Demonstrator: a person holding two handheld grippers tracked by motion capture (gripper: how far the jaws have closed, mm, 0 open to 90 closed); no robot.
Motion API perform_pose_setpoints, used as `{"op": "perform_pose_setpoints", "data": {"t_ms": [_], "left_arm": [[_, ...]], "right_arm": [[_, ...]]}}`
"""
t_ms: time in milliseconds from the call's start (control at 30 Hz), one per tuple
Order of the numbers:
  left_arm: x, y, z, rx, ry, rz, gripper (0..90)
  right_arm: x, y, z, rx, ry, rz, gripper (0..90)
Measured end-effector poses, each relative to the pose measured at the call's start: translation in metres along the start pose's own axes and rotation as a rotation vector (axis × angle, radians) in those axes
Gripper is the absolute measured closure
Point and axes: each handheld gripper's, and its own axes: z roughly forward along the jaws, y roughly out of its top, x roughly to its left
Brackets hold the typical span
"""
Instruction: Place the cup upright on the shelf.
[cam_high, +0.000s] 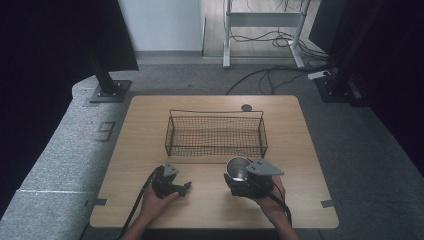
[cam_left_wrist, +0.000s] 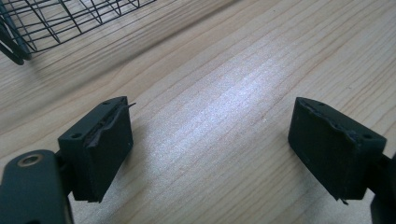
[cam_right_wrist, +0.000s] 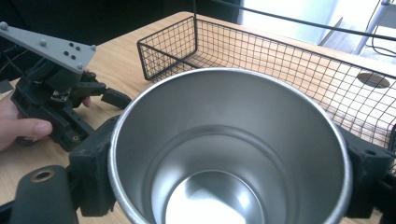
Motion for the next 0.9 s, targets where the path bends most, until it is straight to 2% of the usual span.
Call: {"op": "perform_pose_setpoints", "data": {"t_ms": [367, 900], "left_arm": [[0.000, 0.000, 0.000, 0.001, -0.001, 0.001, 13.7], [0.000, 0.000, 0.000, 0.000, 0.000, 0.001, 13.7]], "right_arm": [[-0.008, 0.014, -0.004, -0.020, -0.005, 0.010, 14.1], [-0.016, 0.029, -0.003, -0.010, -0.037, -0.012, 14.1]]}}
